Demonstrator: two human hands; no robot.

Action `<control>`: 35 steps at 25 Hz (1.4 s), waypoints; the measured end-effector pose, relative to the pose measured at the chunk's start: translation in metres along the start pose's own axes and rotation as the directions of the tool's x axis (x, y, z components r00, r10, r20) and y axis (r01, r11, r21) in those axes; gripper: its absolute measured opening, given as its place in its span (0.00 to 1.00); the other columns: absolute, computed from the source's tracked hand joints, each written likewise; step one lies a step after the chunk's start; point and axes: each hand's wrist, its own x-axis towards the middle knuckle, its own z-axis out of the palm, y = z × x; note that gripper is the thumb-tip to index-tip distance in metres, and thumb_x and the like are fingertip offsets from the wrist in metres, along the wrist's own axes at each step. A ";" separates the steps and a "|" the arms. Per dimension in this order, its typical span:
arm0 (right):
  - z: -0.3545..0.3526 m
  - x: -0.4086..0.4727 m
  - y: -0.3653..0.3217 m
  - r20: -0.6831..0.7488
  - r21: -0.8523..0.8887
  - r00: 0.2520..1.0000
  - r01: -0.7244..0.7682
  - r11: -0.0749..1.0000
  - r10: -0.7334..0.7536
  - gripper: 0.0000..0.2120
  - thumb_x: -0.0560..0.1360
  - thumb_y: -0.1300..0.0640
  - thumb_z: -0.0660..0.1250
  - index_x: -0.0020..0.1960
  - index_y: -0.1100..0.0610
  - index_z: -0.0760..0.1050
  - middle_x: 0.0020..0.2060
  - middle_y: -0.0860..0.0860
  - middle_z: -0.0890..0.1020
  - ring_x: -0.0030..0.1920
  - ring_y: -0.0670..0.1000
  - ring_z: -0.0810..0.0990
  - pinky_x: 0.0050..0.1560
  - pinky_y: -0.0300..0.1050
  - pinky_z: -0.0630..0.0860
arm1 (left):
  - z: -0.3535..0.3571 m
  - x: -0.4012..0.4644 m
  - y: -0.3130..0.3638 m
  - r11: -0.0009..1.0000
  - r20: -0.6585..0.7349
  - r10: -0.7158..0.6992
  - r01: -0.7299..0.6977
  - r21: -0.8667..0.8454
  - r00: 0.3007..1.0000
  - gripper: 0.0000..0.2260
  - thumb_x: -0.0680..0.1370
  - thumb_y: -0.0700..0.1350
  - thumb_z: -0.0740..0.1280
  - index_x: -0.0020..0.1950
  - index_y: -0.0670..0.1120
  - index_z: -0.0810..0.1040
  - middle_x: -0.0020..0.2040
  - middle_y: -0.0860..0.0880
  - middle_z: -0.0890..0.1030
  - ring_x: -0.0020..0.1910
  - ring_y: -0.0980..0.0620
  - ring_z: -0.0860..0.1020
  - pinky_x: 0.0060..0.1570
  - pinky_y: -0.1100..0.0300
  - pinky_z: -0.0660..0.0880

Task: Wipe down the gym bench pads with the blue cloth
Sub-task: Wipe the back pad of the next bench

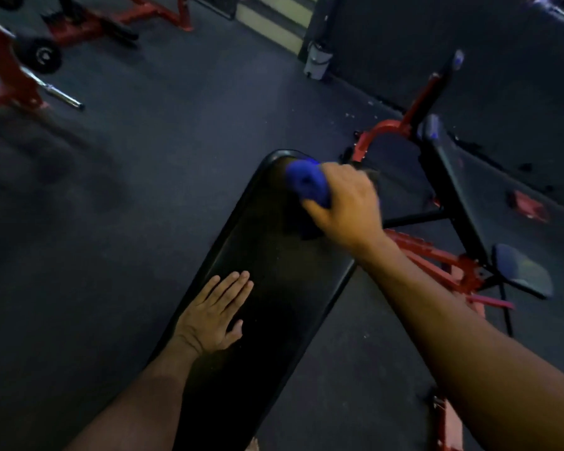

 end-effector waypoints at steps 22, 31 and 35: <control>0.145 -0.294 -0.073 0.410 0.692 0.139 -0.691 -0.208 0.901 0.28 0.77 0.30 0.52 0.61 0.49 0.74 0.51 0.43 0.80 0.53 0.39 0.77 0.59 0.37 0.70 | 0.010 0.098 0.050 0.951 -0.003 0.258 -0.253 0.180 0.966 0.35 0.82 0.60 0.48 0.84 0.46 0.42 0.82 0.41 0.50 0.83 0.47 0.41 0.80 0.43 0.40; 0.137 -0.284 -0.073 0.526 0.571 -0.086 -0.702 -0.426 0.846 0.21 0.80 0.37 0.54 0.58 0.51 0.76 0.51 0.52 0.82 0.52 0.52 0.80 0.55 0.44 0.74 | 0.010 0.098 0.052 0.951 -0.013 0.244 -0.236 0.201 0.970 0.34 0.82 0.61 0.46 0.84 0.47 0.41 0.81 0.40 0.51 0.83 0.47 0.41 0.80 0.43 0.41; 0.116 -0.218 -0.020 0.353 0.719 0.096 -0.665 -0.204 0.931 0.28 0.78 0.34 0.51 0.68 0.50 0.70 0.47 0.44 0.77 0.48 0.44 0.78 0.50 0.42 0.73 | 0.008 0.099 0.054 0.947 -0.021 0.258 -0.249 0.204 0.966 0.34 0.83 0.61 0.45 0.84 0.46 0.41 0.80 0.39 0.53 0.83 0.44 0.47 0.80 0.44 0.40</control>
